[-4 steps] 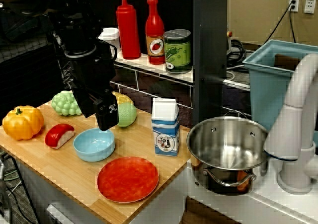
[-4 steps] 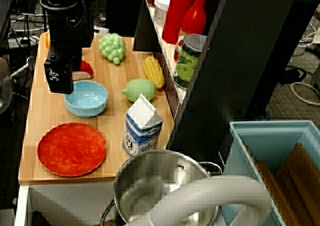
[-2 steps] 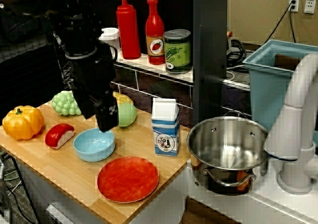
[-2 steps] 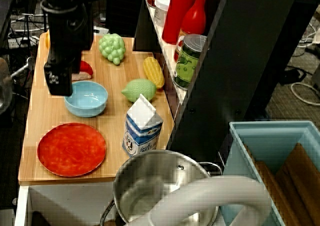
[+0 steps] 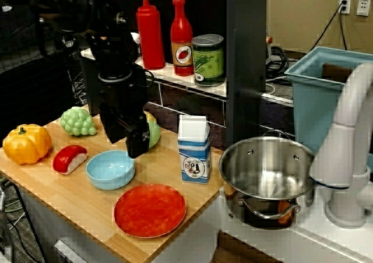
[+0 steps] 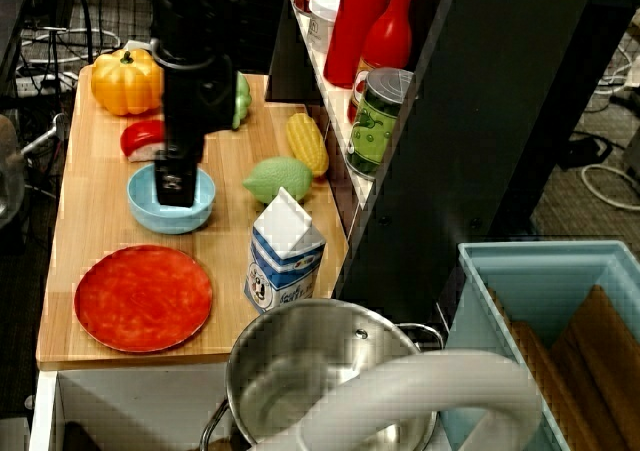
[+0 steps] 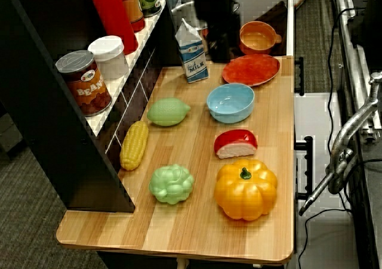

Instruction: Lift bowl

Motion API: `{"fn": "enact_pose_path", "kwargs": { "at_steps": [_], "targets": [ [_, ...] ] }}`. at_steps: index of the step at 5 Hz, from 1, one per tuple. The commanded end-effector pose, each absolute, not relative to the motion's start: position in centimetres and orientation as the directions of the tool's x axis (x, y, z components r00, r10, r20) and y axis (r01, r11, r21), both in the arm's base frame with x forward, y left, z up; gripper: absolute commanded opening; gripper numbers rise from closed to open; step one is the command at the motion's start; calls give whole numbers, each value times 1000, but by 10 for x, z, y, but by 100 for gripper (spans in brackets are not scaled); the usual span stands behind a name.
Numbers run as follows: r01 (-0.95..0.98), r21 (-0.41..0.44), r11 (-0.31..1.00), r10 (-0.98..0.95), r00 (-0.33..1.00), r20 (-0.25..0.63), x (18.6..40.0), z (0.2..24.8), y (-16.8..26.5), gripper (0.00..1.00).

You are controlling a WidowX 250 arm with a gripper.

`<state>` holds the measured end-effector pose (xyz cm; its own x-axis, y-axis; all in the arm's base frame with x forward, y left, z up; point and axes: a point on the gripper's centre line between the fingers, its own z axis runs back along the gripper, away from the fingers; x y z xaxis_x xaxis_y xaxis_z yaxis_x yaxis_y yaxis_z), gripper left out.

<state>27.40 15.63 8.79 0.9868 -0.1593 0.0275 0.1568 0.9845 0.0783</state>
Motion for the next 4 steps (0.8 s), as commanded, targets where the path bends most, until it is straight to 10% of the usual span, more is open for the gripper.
{"fn": "enact_pose_path", "kwargs": {
  "at_steps": [1, 4],
  "targets": [
    [114, 182, 977, -125, 991, 53, 281, 74, 191, 100],
    [96, 134, 986, -106, 992, 69, 268, 71, 179, 100]
  ]
}}
